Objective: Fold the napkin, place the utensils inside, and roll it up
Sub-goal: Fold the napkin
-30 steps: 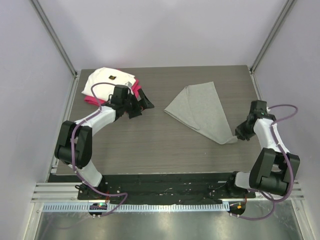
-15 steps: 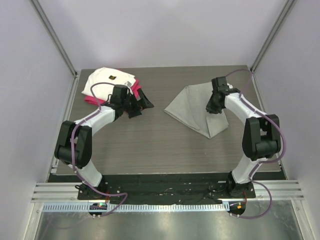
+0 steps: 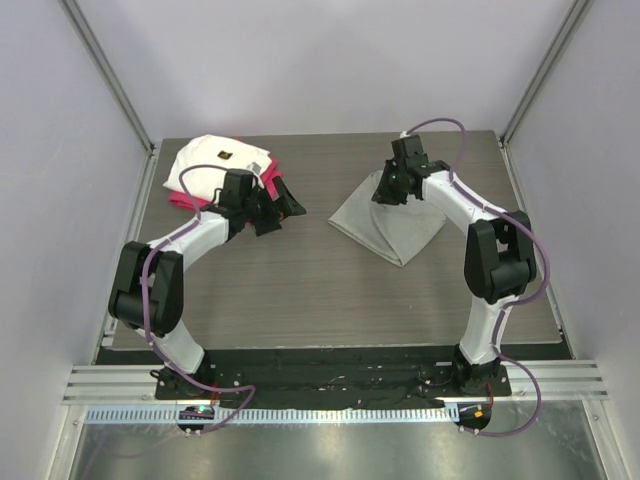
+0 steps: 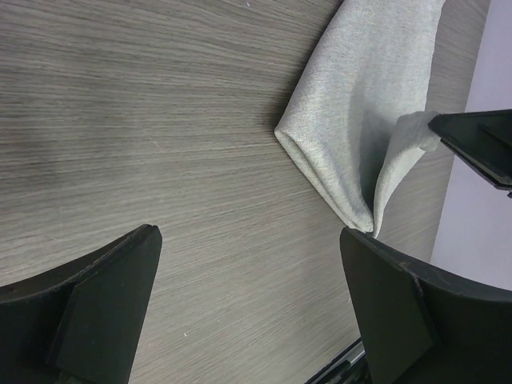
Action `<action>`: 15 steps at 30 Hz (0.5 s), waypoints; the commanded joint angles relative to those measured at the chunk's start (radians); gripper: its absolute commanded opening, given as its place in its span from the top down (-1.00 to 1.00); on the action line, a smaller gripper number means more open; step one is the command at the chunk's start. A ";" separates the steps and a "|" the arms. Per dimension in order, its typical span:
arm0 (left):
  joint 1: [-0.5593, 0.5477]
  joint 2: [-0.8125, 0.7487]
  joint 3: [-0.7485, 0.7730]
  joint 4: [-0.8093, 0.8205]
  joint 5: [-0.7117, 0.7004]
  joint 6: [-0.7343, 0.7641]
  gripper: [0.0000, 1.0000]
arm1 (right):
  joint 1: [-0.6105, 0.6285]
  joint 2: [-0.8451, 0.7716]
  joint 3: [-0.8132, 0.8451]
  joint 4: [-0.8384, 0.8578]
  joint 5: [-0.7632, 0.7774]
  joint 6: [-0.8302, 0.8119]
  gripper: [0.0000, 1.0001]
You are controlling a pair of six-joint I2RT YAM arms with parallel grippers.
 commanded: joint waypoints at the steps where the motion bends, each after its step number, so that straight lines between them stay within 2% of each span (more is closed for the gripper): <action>1: 0.012 -0.042 0.004 0.017 0.016 0.022 -1.00 | 0.025 0.035 0.091 0.053 -0.075 0.017 0.57; 15: 0.023 -0.024 0.016 0.012 0.023 0.023 -0.99 | 0.097 0.193 0.252 0.043 -0.120 0.007 0.57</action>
